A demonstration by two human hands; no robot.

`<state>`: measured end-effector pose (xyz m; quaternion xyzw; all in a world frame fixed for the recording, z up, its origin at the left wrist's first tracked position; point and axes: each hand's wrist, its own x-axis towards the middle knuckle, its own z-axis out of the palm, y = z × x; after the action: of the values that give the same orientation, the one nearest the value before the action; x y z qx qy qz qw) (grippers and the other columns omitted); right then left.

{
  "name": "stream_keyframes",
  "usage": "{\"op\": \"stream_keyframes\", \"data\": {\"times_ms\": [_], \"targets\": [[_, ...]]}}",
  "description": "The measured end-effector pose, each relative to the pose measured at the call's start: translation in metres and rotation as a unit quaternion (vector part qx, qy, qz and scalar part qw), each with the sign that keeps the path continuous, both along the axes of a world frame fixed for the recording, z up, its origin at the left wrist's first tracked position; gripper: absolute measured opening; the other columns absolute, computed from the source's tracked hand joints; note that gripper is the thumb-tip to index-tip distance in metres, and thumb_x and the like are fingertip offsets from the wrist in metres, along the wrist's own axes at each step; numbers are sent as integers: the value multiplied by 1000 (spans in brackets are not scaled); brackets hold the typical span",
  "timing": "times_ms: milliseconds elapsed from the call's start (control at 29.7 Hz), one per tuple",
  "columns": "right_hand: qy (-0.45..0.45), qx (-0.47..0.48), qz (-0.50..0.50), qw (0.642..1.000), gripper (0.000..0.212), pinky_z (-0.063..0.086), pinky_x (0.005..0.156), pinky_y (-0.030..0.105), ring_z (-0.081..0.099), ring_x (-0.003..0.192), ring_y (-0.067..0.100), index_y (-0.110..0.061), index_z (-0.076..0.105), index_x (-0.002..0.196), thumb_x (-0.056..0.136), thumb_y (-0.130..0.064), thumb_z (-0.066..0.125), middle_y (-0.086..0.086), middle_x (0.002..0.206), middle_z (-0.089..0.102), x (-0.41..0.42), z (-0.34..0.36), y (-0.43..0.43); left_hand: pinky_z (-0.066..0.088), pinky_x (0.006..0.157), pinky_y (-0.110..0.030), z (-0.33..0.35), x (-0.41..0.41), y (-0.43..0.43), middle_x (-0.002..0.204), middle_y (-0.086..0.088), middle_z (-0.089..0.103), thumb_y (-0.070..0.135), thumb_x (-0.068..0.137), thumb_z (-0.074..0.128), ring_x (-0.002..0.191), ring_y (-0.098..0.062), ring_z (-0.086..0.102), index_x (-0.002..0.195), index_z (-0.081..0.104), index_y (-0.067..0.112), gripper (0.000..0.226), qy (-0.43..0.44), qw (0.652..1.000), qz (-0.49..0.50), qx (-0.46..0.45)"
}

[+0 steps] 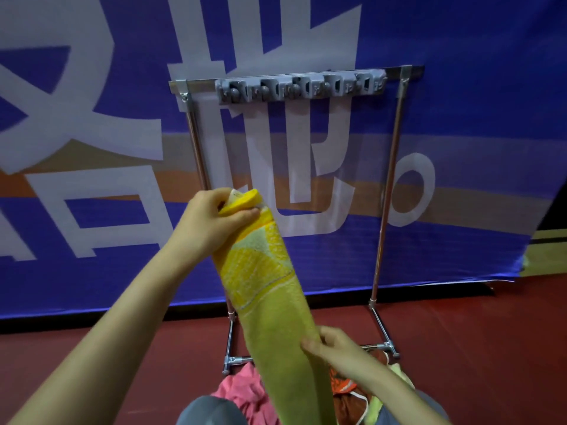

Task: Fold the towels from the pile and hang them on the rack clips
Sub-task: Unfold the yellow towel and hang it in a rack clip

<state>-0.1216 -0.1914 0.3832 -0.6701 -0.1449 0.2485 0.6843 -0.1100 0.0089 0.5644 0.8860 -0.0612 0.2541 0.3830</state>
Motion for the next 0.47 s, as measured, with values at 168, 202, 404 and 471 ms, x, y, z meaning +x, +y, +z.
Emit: {"op": "stream_keyframes", "data": {"times_ms": [168, 202, 404, 471], "targets": [[-5, -7, -33, 999, 43, 47, 61, 15, 61, 65, 0, -9, 63, 90, 68, -44, 72, -6, 74, 69, -1, -4, -7, 36, 50, -21, -8, -4, 19, 53, 5, 48, 21, 76, 69, 50, -3, 46, 53, 47, 21, 32, 2, 999, 42, 12], [-9, -1, -20, 1000, 25, 47, 61, 14, 60, 64, -1, -10, 63, 90, 79, -32, 65, -7, 74, 68, 1, 1, -8, 37, 53, -26, -13, -4, 24, 54, 4, 48, 23, 77, 69, 56, -10, 48, 55, 47, 20, 31, 17, 998, 63, 22], [-53, 23, 24, 998, 20, 47, 61, 13, 59, 62, -3, -12, 62, 86, 76, -27, 54, -12, 64, 68, 11, 44, -8, 44, 93, -35, -47, -7, 14, 117, -2, 61, 38, 85, 56, 112, -21, 55, 114, 56, 20, 34, 202, 960, 49, 189], [-72, 16, 49, 996, 19, 46, 62, 13, 58, 62, -2, -13, 63, 83, 76, -27, 53, -11, 64, 66, 13, 58, -3, 41, 93, -24, -56, -15, -16, 108, 7, 64, 34, 90, 50, 107, -3, 57, 103, 62, 22, 22, 200, 971, -120, 57]]}}
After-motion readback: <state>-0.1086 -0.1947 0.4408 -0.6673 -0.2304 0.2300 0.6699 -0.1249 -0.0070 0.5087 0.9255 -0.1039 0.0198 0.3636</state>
